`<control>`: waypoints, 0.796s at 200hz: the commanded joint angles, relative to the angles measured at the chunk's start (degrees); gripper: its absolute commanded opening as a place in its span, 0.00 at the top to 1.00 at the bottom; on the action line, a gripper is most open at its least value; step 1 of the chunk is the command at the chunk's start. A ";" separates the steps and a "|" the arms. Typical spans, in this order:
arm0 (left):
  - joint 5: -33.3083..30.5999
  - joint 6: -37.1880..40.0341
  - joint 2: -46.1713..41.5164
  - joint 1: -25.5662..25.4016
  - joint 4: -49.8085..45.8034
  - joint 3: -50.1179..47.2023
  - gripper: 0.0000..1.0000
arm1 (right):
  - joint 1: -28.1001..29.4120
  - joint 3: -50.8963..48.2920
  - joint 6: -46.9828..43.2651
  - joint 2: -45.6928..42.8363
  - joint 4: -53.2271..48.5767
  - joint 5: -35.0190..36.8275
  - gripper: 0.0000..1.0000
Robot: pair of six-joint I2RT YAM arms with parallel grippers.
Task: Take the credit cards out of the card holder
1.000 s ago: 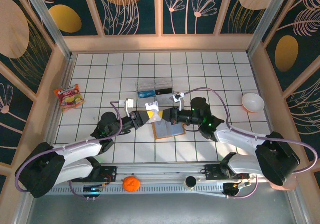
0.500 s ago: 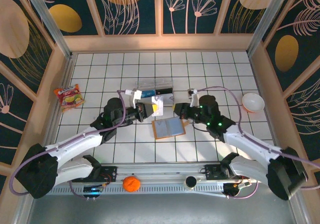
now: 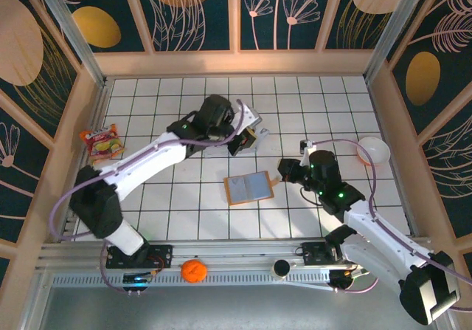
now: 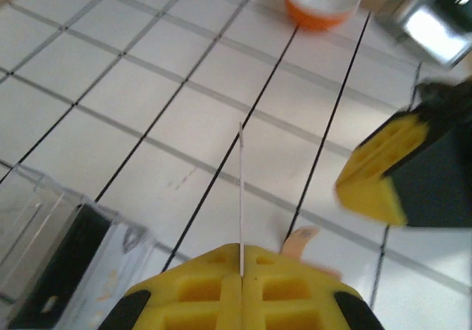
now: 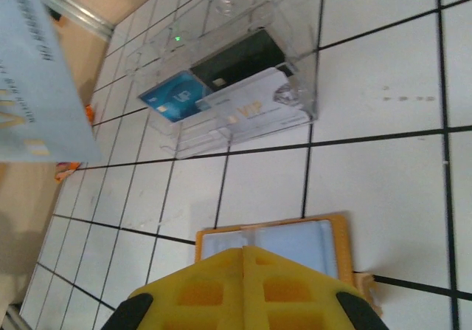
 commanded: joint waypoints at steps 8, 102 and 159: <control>-6.62 18.32 10.08 0.03 -20.95 14.02 1.00 | -1.06 -1.02 0.26 -0.31 -0.65 -0.14 0.94; -16.27 31.34 22.84 -0.02 -26.43 26.79 1.00 | -6.58 -0.91 -1.54 2.33 -3.66 -1.65 0.95; -18.85 33.15 22.15 -0.08 -21.48 19.22 1.00 | -8.57 -1.40 -1.54 5.36 -2.18 -2.85 0.96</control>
